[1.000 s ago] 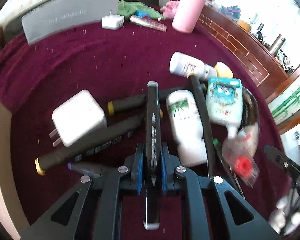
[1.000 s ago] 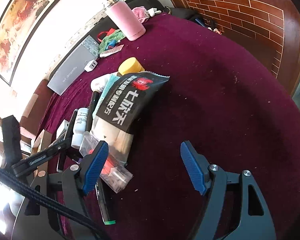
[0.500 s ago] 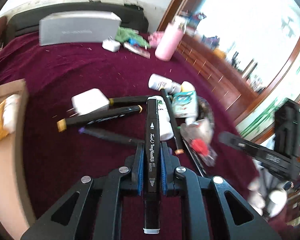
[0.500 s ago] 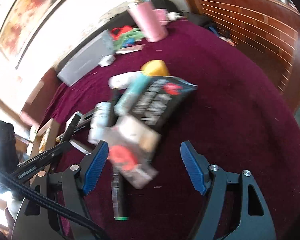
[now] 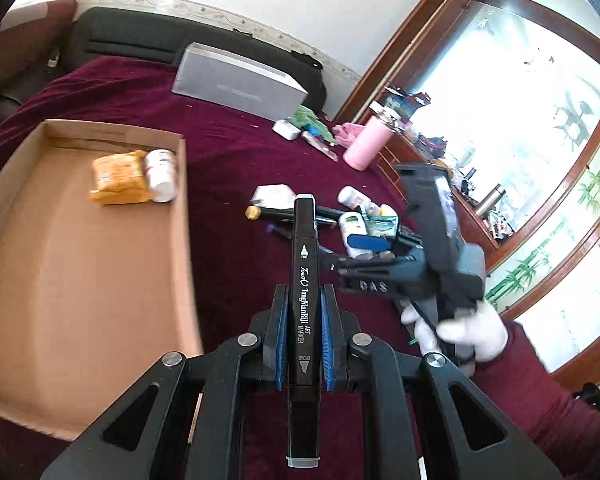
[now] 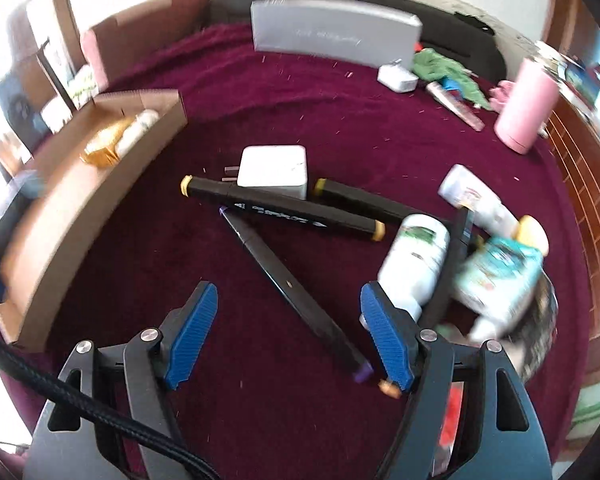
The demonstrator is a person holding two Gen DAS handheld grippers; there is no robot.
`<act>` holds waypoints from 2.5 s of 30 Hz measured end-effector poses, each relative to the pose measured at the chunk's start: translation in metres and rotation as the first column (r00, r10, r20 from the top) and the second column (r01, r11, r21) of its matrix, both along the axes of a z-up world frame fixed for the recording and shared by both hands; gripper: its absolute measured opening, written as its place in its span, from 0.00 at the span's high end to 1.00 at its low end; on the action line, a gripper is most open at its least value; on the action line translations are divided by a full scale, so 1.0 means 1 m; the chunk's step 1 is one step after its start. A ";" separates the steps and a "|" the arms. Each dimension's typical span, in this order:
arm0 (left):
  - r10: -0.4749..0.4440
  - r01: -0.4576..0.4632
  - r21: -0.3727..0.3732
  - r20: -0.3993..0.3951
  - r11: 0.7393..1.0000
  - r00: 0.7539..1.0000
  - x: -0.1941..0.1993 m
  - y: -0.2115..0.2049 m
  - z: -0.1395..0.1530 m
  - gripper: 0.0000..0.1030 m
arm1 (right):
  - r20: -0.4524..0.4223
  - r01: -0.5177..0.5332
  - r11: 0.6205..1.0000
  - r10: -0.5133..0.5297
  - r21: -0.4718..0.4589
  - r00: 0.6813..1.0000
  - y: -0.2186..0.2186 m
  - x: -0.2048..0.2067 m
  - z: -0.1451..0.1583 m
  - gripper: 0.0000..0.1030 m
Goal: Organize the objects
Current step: 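Grasp a purple-capped black marker with the right gripper while the left holds its marker, then lower both markers into the cardboard box and open both grippers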
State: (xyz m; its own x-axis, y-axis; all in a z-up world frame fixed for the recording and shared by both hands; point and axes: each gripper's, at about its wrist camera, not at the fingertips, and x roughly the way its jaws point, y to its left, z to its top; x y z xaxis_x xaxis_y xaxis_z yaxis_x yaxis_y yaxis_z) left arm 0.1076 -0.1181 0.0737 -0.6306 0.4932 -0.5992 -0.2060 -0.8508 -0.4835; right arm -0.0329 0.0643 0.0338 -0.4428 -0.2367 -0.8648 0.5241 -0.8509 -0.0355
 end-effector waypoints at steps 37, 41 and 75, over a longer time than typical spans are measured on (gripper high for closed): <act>0.266 -0.266 -0.088 -0.020 0.960 0.964 0.006 -0.119 0.007 0.89 | 0.341 0.092 0.789 0.154 -0.607 0.927 -0.044 0.018 0.033 0.87; 0.302 -0.302 -0.122 -0.016 0.946 0.953 -0.015 -0.140 0.005 0.89 | 0.307 0.048 0.820 0.158 -0.570 0.938 -0.078 0.012 0.043 0.85; 0.404 -0.404 -0.022 0.125 0.914 0.906 -0.096 -0.203 -0.032 0.88 | 0.303 0.015 0.907 0.125 -0.420 0.945 -0.237 -0.054 0.023 0.67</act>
